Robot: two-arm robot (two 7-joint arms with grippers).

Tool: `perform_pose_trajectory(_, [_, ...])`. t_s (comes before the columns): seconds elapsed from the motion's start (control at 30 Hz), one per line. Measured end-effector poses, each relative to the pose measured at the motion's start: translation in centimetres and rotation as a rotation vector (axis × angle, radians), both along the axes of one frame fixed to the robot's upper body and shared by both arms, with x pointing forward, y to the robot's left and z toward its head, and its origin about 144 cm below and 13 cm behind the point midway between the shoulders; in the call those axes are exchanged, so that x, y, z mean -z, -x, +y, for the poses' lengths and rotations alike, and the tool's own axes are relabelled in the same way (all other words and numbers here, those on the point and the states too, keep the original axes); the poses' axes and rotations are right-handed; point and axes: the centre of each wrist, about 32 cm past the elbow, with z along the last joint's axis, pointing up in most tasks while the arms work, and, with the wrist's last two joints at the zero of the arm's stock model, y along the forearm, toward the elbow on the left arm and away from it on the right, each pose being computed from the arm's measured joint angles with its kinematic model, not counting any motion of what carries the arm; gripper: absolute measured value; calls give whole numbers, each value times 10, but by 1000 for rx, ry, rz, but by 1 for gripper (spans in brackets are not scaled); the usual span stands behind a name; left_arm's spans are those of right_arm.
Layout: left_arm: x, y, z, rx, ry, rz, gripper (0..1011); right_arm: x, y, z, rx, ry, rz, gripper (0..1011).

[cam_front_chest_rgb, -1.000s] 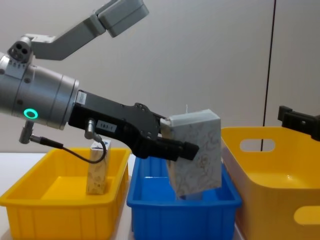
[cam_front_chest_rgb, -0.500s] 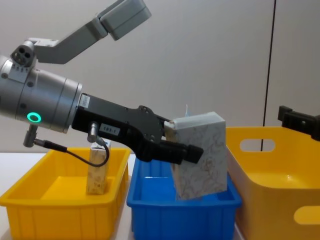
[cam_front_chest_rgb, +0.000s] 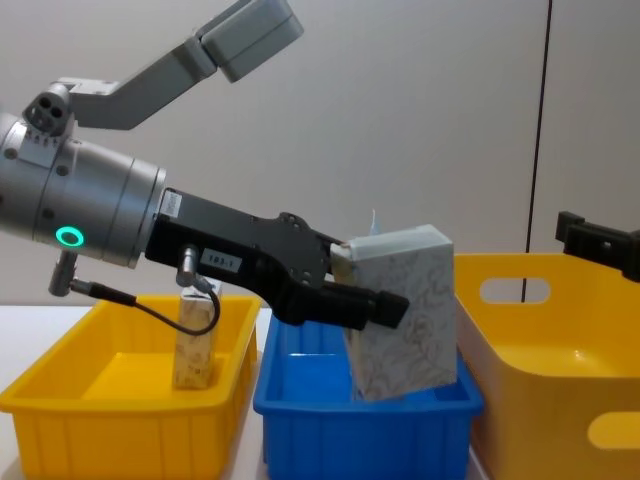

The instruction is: Bimanual collaborative sorting of washing and personal care products

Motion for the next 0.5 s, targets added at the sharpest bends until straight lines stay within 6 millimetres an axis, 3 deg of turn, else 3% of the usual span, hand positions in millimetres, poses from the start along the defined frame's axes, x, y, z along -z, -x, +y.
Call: perform_pose_trajectory(0.5, [1, 0, 0, 2, 1, 1, 390, 0, 0, 0, -2, -1, 0, 1002])
